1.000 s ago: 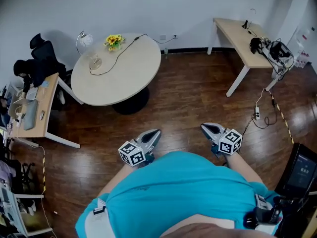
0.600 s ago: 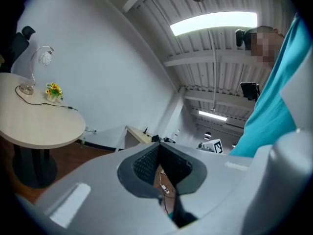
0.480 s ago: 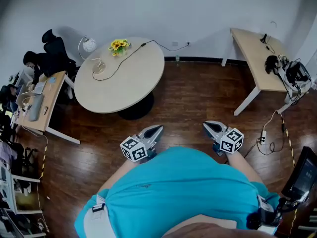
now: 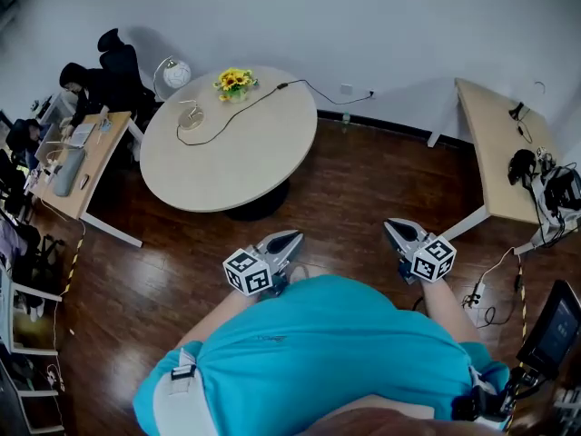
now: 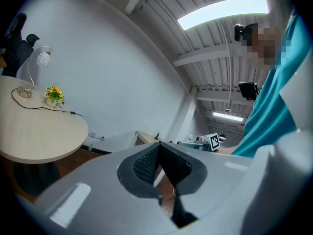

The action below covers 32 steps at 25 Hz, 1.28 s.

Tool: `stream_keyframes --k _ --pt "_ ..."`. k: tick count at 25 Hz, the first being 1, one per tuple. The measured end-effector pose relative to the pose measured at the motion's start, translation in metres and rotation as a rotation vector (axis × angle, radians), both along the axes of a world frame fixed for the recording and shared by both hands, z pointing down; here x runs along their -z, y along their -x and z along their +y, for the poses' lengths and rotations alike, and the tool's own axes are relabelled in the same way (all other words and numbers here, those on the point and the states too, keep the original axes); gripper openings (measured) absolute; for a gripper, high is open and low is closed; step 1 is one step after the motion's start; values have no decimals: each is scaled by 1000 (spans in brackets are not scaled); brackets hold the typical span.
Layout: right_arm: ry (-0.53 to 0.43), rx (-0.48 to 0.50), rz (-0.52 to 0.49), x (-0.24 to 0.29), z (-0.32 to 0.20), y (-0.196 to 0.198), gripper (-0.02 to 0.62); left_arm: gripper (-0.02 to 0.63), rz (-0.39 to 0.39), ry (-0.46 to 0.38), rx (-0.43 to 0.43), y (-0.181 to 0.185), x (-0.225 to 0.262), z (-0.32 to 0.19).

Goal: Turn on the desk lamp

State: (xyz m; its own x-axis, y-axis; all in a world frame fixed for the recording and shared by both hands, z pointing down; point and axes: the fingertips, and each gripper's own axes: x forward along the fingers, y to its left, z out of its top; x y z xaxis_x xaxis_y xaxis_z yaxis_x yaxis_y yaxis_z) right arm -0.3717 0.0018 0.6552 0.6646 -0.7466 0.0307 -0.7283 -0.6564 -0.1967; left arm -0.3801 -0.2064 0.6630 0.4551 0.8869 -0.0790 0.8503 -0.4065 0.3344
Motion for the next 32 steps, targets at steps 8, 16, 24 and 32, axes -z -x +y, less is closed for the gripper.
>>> stream_keyframes --k 8,16,24,32 --pt "78 -9 7 32 -30 -163 2 18 57 -2 23 -166 0 -34" --pt "95 -9 34 63 -22 -300 2 18 122 -94 67 -293 14 -22" --pt "65 113 -5 32 6 -415 2 18 38 -103 186 -382 -17 8" --pt "104 334 16 40 88 -518 2 18 12 -62 426 -458 5 96"
